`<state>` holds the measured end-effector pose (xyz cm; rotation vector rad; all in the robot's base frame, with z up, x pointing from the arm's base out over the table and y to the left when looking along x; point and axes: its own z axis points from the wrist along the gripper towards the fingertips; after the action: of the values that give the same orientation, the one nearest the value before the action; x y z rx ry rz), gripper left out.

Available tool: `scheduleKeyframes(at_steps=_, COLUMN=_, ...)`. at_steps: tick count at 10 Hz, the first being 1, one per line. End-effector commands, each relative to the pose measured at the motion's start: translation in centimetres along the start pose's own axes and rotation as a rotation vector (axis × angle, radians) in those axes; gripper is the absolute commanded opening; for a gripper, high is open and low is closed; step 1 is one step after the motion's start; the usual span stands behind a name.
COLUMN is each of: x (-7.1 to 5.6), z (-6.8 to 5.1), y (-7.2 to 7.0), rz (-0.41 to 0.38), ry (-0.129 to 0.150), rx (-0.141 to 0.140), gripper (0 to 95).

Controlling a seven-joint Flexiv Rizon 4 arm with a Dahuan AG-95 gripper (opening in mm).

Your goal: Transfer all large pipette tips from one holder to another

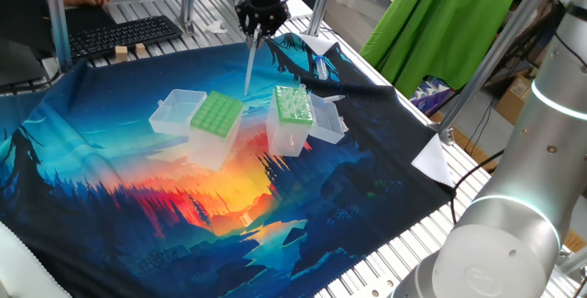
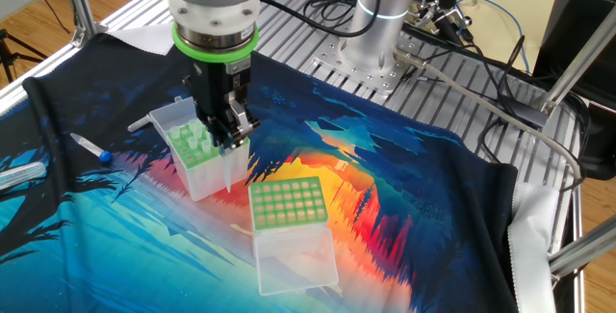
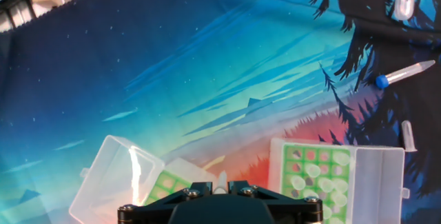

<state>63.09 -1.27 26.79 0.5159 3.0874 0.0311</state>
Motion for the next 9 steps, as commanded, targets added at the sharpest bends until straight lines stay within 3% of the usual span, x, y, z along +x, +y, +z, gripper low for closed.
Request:
scheduleKeyframes(at_steps=1, x=-0.1, z=-0.9, y=-0.7, rz=-0.025, ry=-0.003, rx=0.001, gripper=0.0)
scheduleKeyframes(at_steps=3, x=-0.3, z=-1.5, y=-1.5, rz=-0.049, ry=0.000, rx=-0.001, gripper=0.0)
scheduleKeyframes(at_steps=6, x=-1.0, z=-2.7, y=-3.7, rz=-0.107, ry=0.002, rx=-0.002, gripper=0.0)
scheduleKeyframes(at_steps=9, x=-1.7, z=-2.9, y=-5.7, rz=-0.163, ry=-0.005, rx=-0.008, gripper=0.0)
